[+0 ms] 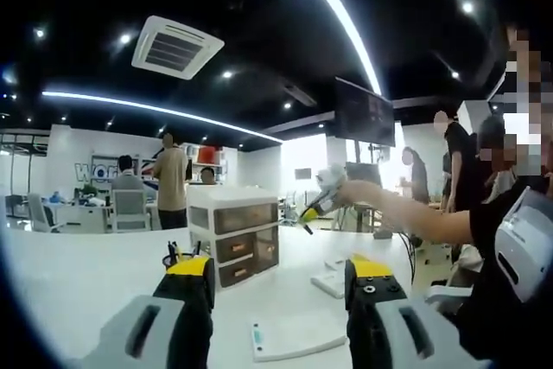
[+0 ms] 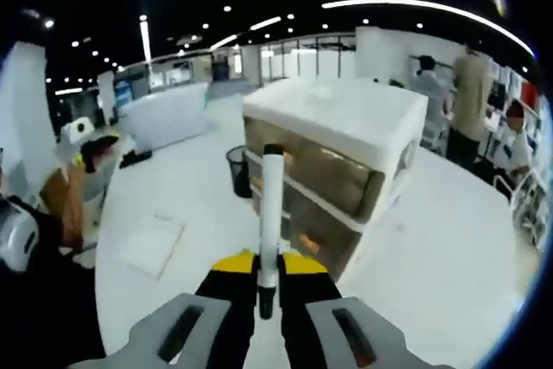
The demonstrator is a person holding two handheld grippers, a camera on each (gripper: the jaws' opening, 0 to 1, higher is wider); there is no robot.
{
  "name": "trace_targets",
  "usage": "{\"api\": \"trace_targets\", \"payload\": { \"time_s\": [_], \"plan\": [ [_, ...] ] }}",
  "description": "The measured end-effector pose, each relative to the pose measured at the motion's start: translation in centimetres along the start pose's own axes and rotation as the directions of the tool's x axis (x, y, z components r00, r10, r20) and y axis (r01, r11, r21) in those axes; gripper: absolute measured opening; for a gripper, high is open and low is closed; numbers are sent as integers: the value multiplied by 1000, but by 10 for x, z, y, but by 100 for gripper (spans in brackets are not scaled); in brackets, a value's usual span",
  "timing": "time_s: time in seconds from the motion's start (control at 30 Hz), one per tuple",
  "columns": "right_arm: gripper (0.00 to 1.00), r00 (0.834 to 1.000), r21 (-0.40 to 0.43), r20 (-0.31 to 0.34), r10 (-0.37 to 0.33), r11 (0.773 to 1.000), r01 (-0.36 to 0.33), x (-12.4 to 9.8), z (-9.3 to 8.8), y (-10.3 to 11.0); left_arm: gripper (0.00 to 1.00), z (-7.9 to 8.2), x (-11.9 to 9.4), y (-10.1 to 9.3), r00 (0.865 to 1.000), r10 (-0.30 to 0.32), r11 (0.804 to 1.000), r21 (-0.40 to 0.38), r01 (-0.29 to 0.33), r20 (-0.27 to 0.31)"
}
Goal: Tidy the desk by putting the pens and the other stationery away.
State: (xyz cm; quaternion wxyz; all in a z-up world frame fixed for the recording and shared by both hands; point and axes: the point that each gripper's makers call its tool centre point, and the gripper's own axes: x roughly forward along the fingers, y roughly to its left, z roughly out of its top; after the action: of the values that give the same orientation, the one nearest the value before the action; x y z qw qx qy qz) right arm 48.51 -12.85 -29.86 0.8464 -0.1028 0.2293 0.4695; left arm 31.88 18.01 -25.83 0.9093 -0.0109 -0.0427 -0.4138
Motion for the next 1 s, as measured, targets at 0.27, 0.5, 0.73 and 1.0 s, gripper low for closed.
{"api": "trace_targets", "payload": {
  "time_s": [0.27, 0.5, 0.73, 1.0],
  "plan": [
    [7, 986, 48, 162, -38, 998, 31, -18, 23, -1, 61, 1, 1, -1, 1000, -3, 1000, 0, 3, 0],
    [7, 959, 16, 276, -67, 998, 65, -31, 26, 17, 61, 0, 2, -1, 1000, -4, 1000, -1, 4, 0],
    [7, 933, 33, 352, -68, 998, 60, -43, 19, 38, 61, 1, 3, -2, 1000, -5, 1000, -2, 5, 2],
    [7, 921, -6, 385, -62, 998, 70, -53, 9, 65, 61, 0, 3, -2, 1000, -6, 1000, -2, 6, 1]
  ]
}}
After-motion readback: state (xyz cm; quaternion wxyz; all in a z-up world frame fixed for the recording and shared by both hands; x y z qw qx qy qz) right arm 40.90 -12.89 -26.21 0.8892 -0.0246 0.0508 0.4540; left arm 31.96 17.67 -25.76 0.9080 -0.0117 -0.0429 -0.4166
